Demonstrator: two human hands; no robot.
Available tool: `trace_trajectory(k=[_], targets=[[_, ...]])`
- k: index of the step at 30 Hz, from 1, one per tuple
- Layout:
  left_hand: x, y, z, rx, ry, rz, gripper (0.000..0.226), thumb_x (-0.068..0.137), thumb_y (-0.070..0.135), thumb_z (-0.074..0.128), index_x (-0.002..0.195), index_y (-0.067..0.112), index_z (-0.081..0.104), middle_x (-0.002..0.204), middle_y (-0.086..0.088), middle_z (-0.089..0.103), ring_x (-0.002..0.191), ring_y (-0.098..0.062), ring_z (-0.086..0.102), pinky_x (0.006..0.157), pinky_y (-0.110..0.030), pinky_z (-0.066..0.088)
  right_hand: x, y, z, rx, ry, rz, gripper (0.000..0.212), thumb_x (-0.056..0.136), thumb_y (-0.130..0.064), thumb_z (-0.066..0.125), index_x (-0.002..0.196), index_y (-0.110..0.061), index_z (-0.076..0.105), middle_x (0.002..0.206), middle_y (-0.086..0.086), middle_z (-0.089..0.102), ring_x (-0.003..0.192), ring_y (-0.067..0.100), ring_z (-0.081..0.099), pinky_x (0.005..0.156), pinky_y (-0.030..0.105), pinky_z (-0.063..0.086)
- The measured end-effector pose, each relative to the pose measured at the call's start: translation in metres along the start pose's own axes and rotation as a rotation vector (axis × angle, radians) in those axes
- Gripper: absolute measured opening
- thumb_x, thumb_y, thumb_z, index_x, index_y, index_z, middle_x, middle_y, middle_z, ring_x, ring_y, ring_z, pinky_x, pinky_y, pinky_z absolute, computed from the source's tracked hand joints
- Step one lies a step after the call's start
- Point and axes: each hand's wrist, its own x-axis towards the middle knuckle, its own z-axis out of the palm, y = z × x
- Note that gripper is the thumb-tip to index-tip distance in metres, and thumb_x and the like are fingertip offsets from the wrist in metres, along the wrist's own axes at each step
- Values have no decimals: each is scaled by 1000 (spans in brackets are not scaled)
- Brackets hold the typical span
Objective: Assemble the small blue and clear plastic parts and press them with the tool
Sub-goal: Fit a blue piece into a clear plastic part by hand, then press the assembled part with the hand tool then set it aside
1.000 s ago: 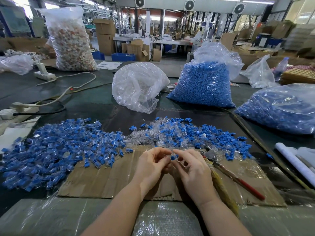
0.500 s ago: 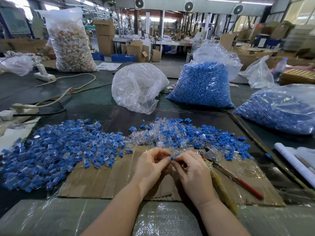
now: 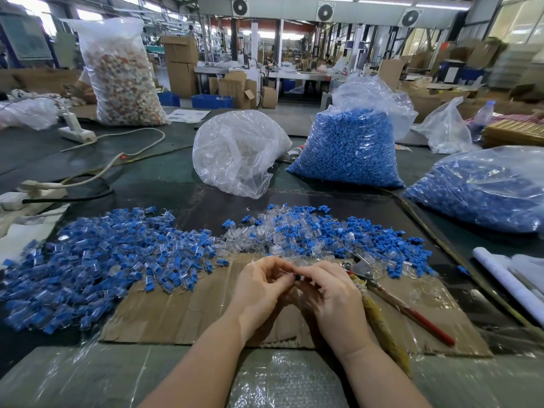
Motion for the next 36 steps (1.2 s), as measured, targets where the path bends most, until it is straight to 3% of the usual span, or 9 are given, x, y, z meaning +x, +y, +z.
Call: trace_trajectory(k=[6,12,14,17,19,25,30,32,36], targets=[[-1,2,-1,57,-4,19,10,84,-3,62,87,5,65,73,-12,68,62,-13,64,60,-21,54,0,1,2,0,16,-2,19,78,-27,74,91,-13,73,83,-3,65,78,16,59,69,33,51],[0,4,0,89,0,20,9,84,-4,62,88,3,66,73,-12,67,60,-10,62,59,-18,53,2,-5,-2,16,2,12,45,82,-50,51,88,-12,73,82,-4,65,78,15,59,70,27,46],[0,4,0,85,0,17,9,84,-4,61,88,3,65,72,-11,67,59,-10,62,58,-19,53,1,-5,-2,9,-14,14,39,82,-47,56,89,-12,73,82,-3,65,77,16,59,70,27,46],[1,4,0,96,15,8,7,85,-3,62,89,2,65,70,-10,66,57,-8,62,56,-18,52,2,-3,-3,-68,2,-21,17,80,-19,71,95,-12,71,86,-2,64,81,16,60,73,29,51],[2,5,0,81,30,-19,6,85,-3,61,88,2,64,68,-11,64,54,-9,60,55,-20,53,4,-2,-6,-141,27,-12,24,76,-10,75,99,-11,70,89,-2,63,84,14,58,77,28,50],[7,4,2,-45,80,-98,5,87,-7,57,89,-4,61,65,-17,60,51,-16,56,51,-23,52,6,4,-37,-542,-89,370,50,90,-45,52,134,-22,44,125,-2,48,117,13,44,96,27,37],[8,8,4,-160,108,-156,9,87,-9,55,95,-9,59,65,-16,57,52,-16,54,50,-22,48,-3,13,-69,-774,-465,746,65,81,-72,42,124,-25,42,134,3,42,123,24,42,98,43,37],[9,10,3,-179,118,-176,11,88,-8,54,98,-10,58,65,-15,57,52,-16,54,50,-23,48,-5,15,-72,-775,-542,774,58,81,-71,45,116,-25,46,130,1,44,120,24,44,96,43,38],[10,15,1,-207,131,-235,11,89,-5,55,99,-7,58,65,-15,58,50,-16,52,48,-23,46,-1,11,-74,-749,-488,713,38,88,-53,49,105,-19,47,121,3,48,112,23,46,92,38,43]])
